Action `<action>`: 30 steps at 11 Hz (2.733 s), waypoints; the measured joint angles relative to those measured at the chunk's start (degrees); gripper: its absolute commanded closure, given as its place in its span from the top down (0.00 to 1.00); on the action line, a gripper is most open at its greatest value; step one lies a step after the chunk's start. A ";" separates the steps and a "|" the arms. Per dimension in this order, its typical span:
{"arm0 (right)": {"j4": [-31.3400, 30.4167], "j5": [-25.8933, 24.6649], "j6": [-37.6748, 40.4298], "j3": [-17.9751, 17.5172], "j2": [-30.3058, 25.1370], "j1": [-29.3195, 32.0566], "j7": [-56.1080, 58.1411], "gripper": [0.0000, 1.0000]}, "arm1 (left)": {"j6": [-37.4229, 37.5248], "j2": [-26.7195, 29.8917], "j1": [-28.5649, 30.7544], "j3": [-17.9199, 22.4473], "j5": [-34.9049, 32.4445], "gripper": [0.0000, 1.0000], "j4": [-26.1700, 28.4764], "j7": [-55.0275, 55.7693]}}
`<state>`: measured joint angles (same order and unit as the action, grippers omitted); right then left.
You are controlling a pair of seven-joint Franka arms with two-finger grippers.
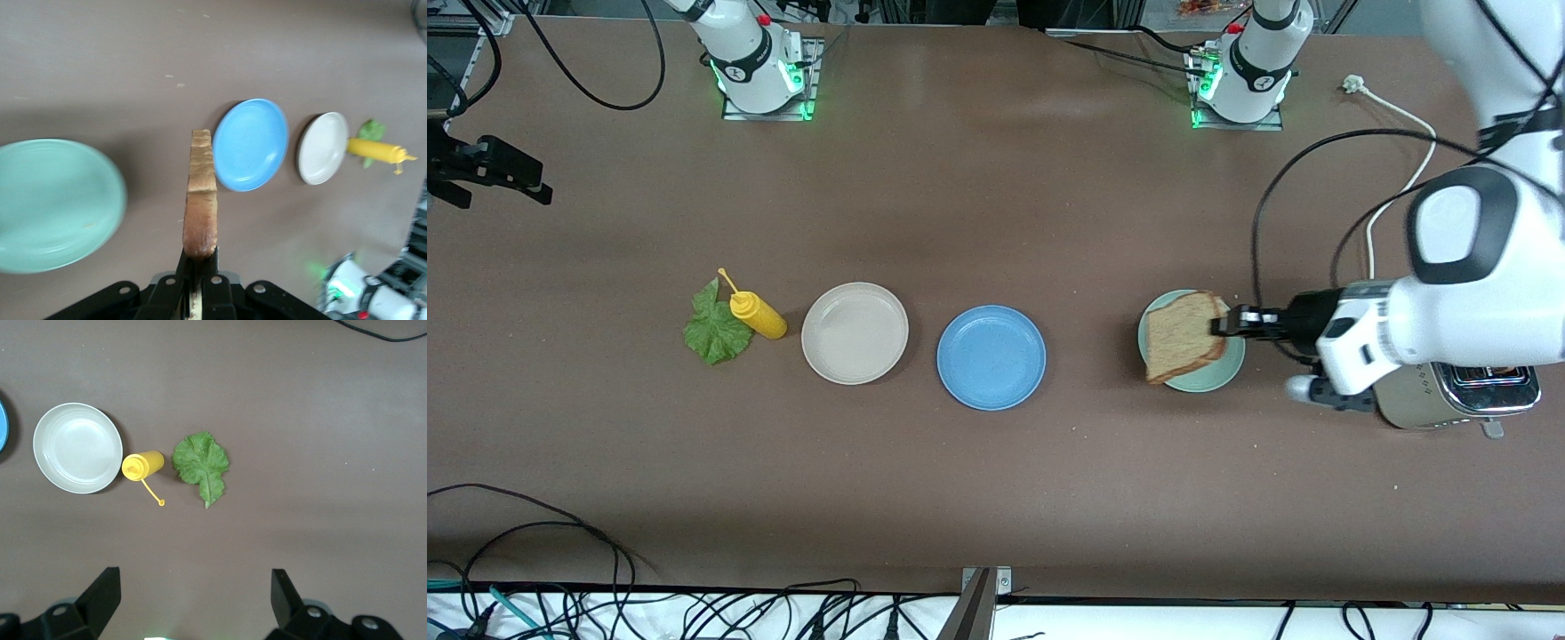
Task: Make sandwich in blue plate with both arms
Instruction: 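Carry the bread slice with the left gripper toward the blue plate, then lower the bread onto the blue plate and open the left gripper, then return the left gripper to the toaster while the right gripper reaches the lettuce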
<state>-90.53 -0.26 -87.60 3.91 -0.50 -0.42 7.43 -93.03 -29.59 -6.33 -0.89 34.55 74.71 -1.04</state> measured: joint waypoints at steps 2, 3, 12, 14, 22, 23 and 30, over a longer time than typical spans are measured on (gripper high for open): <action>0.00 0.00 0.00 0.00 -0.01 0.00 0.00 1.00 | -5.53 -2.59 -4.94 0.89 4.32 0.00 0.68 3.94; -0.01 0.00 0.00 0.00 -0.01 0.00 0.00 1.00 | -7.46 -4.04 -7.88 1.92 6.93 0.00 0.75 5.49; -0.02 0.00 0.03 0.01 -0.01 0.00 0.00 1.00 | -21.92 -16.84 -27.29 13.00 32.48 0.00 1.04 6.76; -0.03 0.00 0.03 0.01 -0.01 0.00 0.00 1.00 | -23.03 -18.16 -28.83 13.16 32.56 0.00 0.99 6.73; -0.02 0.00 0.03 0.01 -0.01 0.00 0.00 1.00 | -23.95 -20.79 -30.88 13.98 32.58 0.00 0.87 5.61; -0.02 0.00 0.03 0.01 -0.01 0.00 0.00 1.00 | -23.96 -21.06 -30.88 14.47 32.58 0.09 0.86 3.83; -0.02 0.00 0.03 0.01 -0.01 0.00 0.00 1.00 | -26.28 -22.07 -30.78 15.91 32.58 1.00 0.85 0.80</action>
<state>-90.55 -0.26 -87.57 3.92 -0.51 -0.41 7.43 -119.31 -51.66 -37.12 15.02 67.14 75.56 -0.24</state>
